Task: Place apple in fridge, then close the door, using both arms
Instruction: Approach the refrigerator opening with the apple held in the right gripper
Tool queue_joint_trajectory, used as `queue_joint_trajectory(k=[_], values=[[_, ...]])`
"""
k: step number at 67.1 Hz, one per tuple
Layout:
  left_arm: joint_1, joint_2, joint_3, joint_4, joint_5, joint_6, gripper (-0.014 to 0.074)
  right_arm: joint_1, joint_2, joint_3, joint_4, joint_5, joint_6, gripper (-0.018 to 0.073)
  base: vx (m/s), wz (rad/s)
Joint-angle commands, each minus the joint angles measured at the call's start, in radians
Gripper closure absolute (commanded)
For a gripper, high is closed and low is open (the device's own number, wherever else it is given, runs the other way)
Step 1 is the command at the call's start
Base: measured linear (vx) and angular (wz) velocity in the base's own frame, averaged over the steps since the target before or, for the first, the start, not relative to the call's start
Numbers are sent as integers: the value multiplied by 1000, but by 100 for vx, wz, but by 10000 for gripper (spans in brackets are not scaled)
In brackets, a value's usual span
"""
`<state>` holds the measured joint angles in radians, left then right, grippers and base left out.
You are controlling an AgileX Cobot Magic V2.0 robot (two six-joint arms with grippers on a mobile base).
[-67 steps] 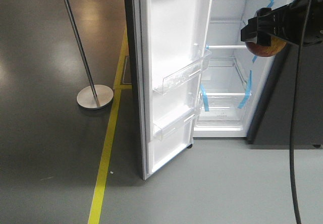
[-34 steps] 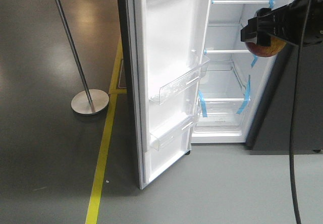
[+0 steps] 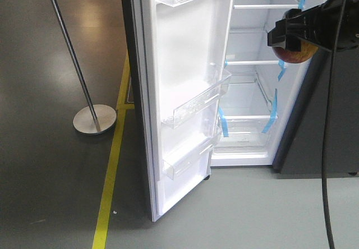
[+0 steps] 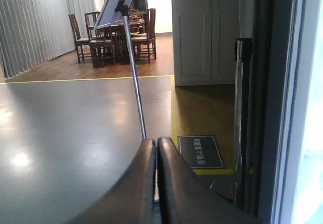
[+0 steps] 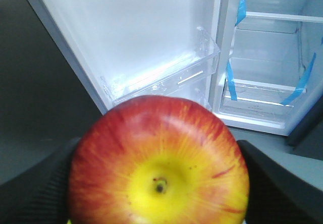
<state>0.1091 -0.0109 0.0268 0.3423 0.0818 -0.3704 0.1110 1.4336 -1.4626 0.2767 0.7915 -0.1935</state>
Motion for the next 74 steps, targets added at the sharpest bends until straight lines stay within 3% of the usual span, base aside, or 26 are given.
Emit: queue_joint_trajectory(k=[1,74], values=[[-3,-16,15,-1,-66,-1,604,2,-35,-32,13,-69,-10,454,11,-1],[-3,-16,15,-1,-66,-1,604,2,-35,-32,13,-69,-10,454,11,1]])
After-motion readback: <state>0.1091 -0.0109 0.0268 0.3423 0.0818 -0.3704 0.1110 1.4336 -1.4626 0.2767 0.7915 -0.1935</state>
